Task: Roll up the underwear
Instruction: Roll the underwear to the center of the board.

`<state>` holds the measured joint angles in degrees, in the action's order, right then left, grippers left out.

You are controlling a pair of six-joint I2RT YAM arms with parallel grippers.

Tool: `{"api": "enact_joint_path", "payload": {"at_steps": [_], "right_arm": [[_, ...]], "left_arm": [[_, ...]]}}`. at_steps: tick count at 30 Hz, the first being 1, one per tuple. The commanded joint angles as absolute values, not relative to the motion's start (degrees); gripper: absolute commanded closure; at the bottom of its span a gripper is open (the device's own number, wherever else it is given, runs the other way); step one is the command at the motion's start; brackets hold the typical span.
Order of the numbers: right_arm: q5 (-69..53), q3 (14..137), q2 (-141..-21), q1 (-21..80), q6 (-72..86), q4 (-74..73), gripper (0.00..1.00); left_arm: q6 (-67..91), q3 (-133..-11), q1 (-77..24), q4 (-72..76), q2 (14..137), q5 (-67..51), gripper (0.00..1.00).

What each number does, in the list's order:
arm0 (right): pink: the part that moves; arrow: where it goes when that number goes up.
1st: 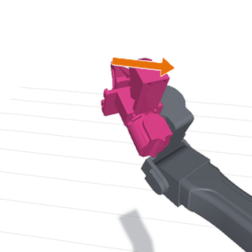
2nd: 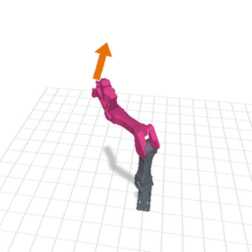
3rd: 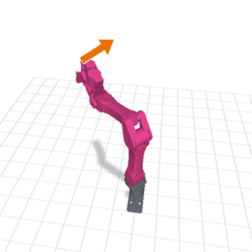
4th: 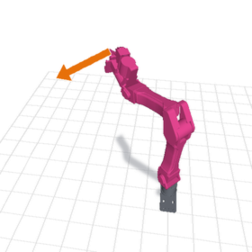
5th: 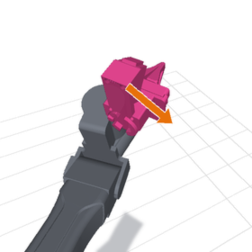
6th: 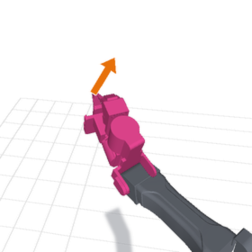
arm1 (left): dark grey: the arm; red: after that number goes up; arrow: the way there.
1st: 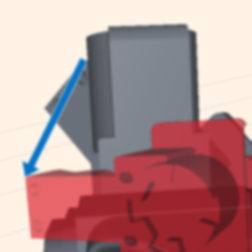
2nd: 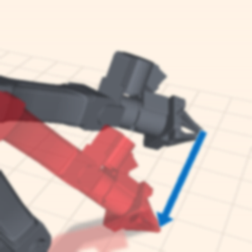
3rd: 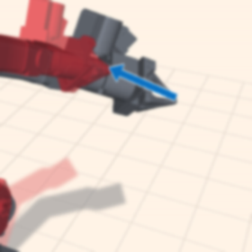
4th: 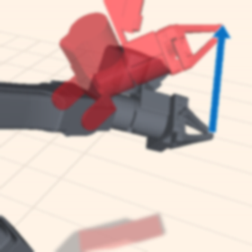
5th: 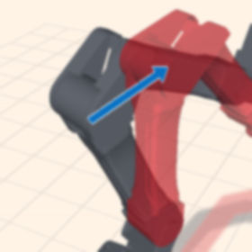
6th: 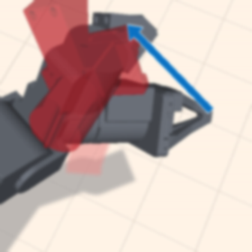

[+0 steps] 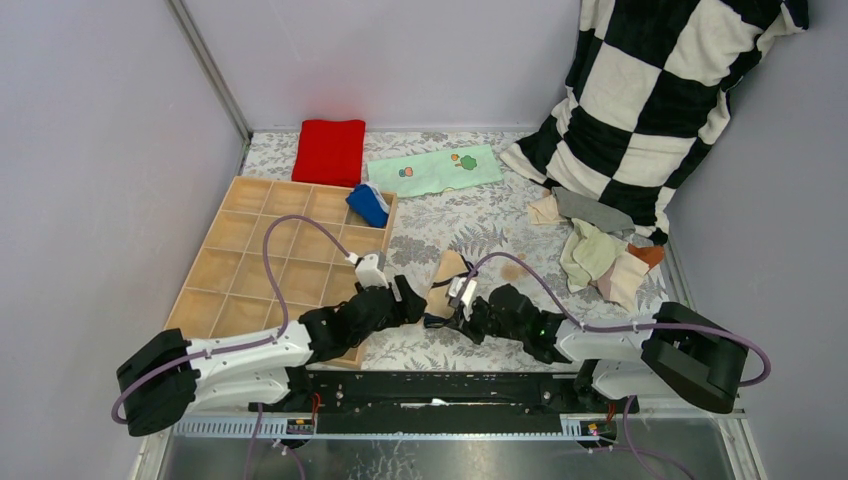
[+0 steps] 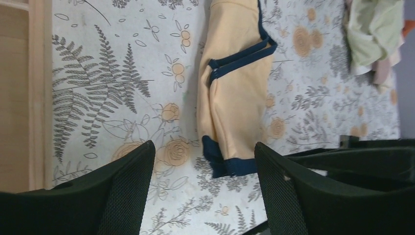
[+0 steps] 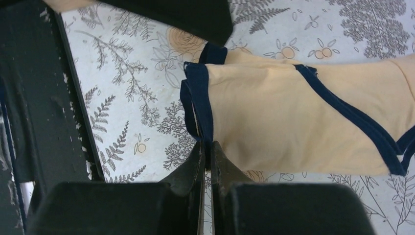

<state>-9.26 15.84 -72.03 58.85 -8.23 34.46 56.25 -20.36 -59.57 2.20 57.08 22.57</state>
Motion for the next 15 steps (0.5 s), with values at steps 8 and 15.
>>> {"api": "enact_joint_path", "payload": {"at_steps": [8, 15], "right_arm": [[-17.99, 17.15, -73.31, 51.06, 7.64, 38.24, 1.00], [-21.24, 18.41, -75.48, 47.20, 14.16, 37.37, 1.00]], "left_arm": [[42.00, -21.46, -59.09, 9.83, 57.55, 26.69, 0.18], [30.08, -14.71, -56.85, 22.99, 52.95, 20.87, 0.09]]}}
